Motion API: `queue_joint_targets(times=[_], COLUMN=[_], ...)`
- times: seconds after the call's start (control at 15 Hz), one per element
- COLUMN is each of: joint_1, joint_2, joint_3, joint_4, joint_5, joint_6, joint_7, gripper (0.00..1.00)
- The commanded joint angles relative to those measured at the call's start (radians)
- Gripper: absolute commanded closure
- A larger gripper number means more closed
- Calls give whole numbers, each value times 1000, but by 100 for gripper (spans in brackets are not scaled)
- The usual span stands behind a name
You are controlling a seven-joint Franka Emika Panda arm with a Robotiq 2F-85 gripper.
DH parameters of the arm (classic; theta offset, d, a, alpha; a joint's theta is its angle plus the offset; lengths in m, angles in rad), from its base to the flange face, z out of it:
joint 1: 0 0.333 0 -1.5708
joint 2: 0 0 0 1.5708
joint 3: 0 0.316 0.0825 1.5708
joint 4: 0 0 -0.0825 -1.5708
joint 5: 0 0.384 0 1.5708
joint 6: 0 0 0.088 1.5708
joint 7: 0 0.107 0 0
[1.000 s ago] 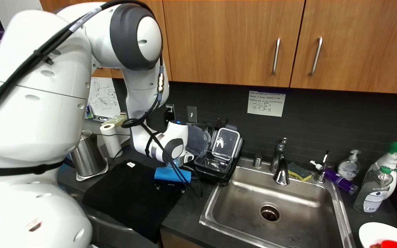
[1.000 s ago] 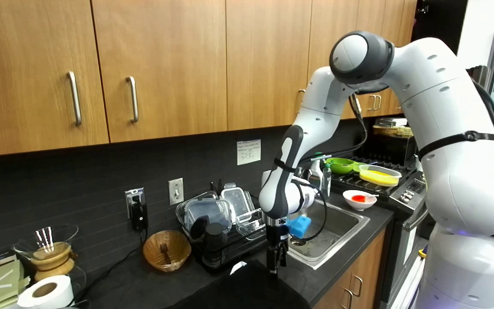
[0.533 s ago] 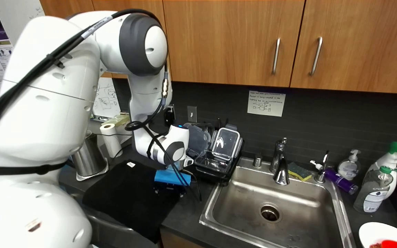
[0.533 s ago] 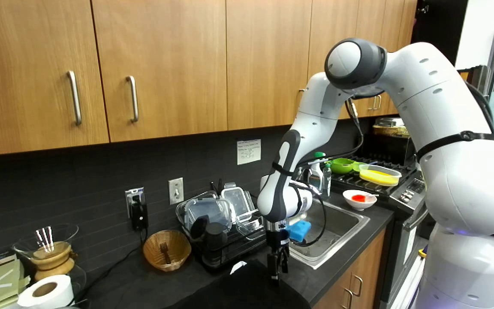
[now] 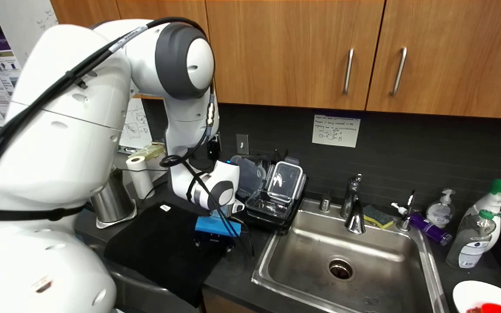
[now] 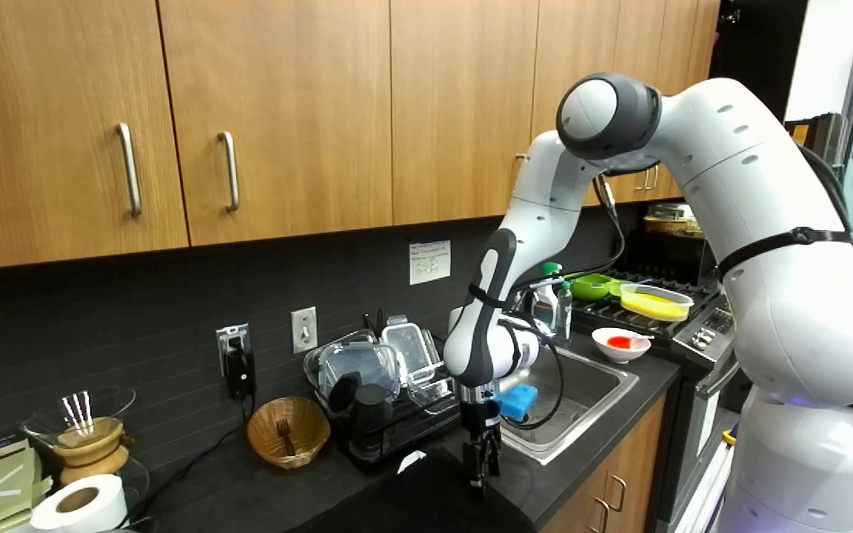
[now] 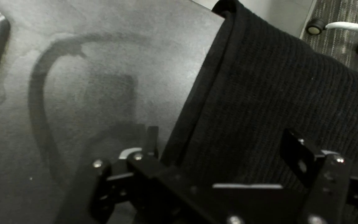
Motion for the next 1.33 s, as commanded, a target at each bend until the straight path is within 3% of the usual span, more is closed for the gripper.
queue_joint_targets(times=[0.0, 0.2, 0.27, 0.4, 0.47, 0.73, 0.8, 1.27], joint_1=[-4, -4, -6, -4, -6, -11, -11, -9], joint_2=[-6, -3, -1, 5, 9, 20, 22, 40], joint_3=[-6, -12, -12, -15, -15, -14, -15, -19], joint_4=[4, 7, 11, 18, 24, 38, 40, 57], joint_5=[-9, -8, -7, -7, -7, -5, -8, -12], joint_6=[-5, -3, -8, -9, -9, -12, -16, -20], joint_7=[8, 11, 10, 13, 11, 8, 6, 7], gripper=[0, 1, 12, 11, 33, 43, 14, 0])
